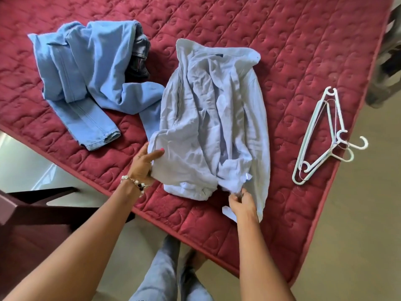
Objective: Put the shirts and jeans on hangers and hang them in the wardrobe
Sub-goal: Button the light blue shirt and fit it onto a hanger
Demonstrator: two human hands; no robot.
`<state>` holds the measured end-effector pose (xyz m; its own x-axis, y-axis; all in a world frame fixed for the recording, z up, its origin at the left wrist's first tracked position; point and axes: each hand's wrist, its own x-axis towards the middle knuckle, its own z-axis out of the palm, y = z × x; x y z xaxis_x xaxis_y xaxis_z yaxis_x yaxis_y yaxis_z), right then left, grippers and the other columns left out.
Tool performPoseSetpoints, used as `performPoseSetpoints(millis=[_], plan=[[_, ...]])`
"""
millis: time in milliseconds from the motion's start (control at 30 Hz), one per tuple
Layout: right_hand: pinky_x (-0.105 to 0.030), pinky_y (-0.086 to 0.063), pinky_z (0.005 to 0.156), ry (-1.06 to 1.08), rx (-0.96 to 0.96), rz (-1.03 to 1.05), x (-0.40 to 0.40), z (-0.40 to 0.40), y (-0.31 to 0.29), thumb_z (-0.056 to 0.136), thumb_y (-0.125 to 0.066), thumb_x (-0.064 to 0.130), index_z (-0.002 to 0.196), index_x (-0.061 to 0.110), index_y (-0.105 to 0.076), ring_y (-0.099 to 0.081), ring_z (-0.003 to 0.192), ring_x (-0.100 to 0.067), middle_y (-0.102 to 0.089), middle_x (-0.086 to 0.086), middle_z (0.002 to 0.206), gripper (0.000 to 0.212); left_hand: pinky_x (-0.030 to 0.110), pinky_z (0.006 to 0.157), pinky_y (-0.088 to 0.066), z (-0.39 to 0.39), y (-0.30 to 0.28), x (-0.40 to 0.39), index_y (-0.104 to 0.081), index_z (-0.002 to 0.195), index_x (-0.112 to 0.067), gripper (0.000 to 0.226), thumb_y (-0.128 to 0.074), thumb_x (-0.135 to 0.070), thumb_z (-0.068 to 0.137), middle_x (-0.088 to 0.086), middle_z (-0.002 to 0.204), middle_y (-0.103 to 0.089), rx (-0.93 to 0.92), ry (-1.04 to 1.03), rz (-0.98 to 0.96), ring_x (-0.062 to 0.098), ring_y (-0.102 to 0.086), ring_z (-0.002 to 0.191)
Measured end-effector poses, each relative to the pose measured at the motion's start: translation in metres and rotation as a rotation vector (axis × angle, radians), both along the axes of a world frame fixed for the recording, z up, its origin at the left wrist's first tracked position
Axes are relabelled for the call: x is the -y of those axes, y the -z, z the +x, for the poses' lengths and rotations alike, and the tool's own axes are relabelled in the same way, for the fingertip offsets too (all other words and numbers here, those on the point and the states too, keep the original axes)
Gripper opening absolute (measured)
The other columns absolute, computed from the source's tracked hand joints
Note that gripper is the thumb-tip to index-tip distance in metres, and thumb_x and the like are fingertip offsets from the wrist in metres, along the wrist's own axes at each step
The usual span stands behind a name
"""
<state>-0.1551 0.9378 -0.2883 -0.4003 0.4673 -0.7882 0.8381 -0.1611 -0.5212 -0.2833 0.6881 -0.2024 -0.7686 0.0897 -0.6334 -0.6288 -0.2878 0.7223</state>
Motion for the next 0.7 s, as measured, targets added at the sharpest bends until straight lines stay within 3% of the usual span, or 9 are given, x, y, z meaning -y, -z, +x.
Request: performPoseSetpoints(millis=[133, 200, 300, 367, 433, 500, 533, 600, 700], plan=[[-0.015, -0.044, 0.082, 0.078, -0.433, 0.31, -0.013, -0.026, -0.045, 0.085, -0.057, -0.002, 0.109, 0.018, -0.062, -0.053, 0.088, 0.006, -0.055, 0.005, 0.105, 0.032, 0.04, 0.071, -0.057, -0.007, -0.019, -0.003, -0.055, 0.125, -0.019, 0.05, -0.051, 0.01, 0.084, 0.007, 0.101, -0.065, -0.106, -0.05, 0.023, 0.022, -0.065, 0.078], [-0.025, -0.053, 0.077, 0.268, -0.668, 0.387, -0.013, -0.04, -0.075, 0.074, -0.055, -0.016, 0.093, 0.02, -0.07, -0.063, 0.082, -0.001, -0.065, 0.0, 0.095, 0.043, 0.033, 0.065, -0.058, -0.015, -0.035, -0.002, -0.053, 0.13, -0.027, 0.063, -0.047, 0.014, 0.083, 0.001, 0.099, -0.068, -0.155, -0.069, 0.036, 0.019, -0.065, 0.075], [-0.031, -0.042, 0.079, -0.128, -0.815, 1.058, -0.002, -0.043, -0.116, 0.063, -0.054, -0.012, 0.086, 0.024, -0.076, -0.061, 0.078, -0.021, -0.06, -0.001, 0.083, 0.048, 0.032, 0.074, -0.056, -0.025, -0.061, 0.003, -0.055, 0.13, -0.033, 0.069, -0.053, 0.011, 0.077, 0.004, 0.102, -0.065, -0.259, 0.034, 0.015, 0.023, -0.062, 0.086], [-0.035, -0.034, 0.081, -0.461, -0.954, 1.292, 0.013, -0.036, -0.122, 0.07, -0.055, -0.001, 0.084, 0.026, -0.075, -0.059, 0.089, -0.021, -0.067, 0.004, 0.087, 0.036, 0.031, 0.088, -0.052, -0.029, -0.079, 0.003, -0.054, 0.132, -0.031, 0.074, -0.061, 0.008, 0.07, -0.01, 0.117, -0.064, -0.436, 0.299, -0.117, 0.019, -0.059, 0.105], [-0.037, -0.035, 0.079, -0.92, -0.979, 1.161, 0.03, -0.02, -0.104, 0.079, -0.048, 0.01, 0.082, 0.022, -0.074, -0.057, 0.093, -0.023, -0.07, 0.006, 0.085, 0.029, 0.014, 0.072, -0.051, -0.027, -0.091, -0.006, -0.045, 0.138, -0.031, 0.081, -0.064, 0.013, 0.073, -0.02, 0.101, -0.068, -0.557, 0.743, -0.353, 0.002, -0.062, 0.087], [-0.036, -0.044, 0.081, -1.327, -0.671, 0.749, 0.039, -0.004, -0.077, 0.08, -0.044, 0.018, 0.089, 0.019, -0.074, -0.058, 0.096, -0.028, -0.067, -0.002, 0.091, 0.031, 0.012, 0.053, -0.042, -0.019, -0.078, -0.015, -0.023, 0.146, -0.037, 0.091, -0.063, 0.007, 0.077, -0.006, 0.072, -0.061, -0.517, 1.219, -0.786, 0.002, -0.054, 0.059], [-0.034, -0.046, 0.083, -1.424, -0.492, 0.571, 0.038, 0.009, -0.063, 0.08, -0.048, 0.016, 0.098, 0.02, -0.073, -0.058, 0.1, -0.028, -0.065, -0.003, 0.099, 0.031, 0.018, 0.058, -0.046, -0.012, -0.065, -0.016, -0.011, 0.15, -0.034, 0.095, -0.062, 0.0, 0.077, -0.001, 0.079, -0.061, -0.454, 1.355, -1.006, 0.01, -0.058, 0.066], [-0.029, -0.045, 0.086, -1.309, -0.392, 0.437, 0.031, 0.037, -0.043, 0.079, -0.055, 0.0, 0.115, 0.019, -0.067, -0.06, 0.105, -0.027, -0.061, -0.004, 0.108, 0.042, 0.036, 0.079, -0.051, 0.001, -0.036, -0.004, -0.013, 0.149, -0.02, 0.087, -0.057, -0.009, 0.076, 0.02, 0.106, -0.061, -0.329, 1.282, -1.361, 0.034, -0.062, 0.095], [-0.022, -0.044, 0.078, -0.535, -0.287, 0.421, 0.015, 0.063, -0.039, 0.072, -0.08, 0.005, 0.127, 0.013, -0.057, -0.059, 0.09, -0.023, -0.055, -0.003, 0.097, 0.06, 0.037, 0.075, -0.047, 0.018, -0.015, 0.016, -0.058, 0.11, -0.003, 0.038, -0.062, -0.015, 0.074, 0.022, 0.104, -0.064, -0.066, 0.649, -1.402, 0.04, -0.06, 0.096]])
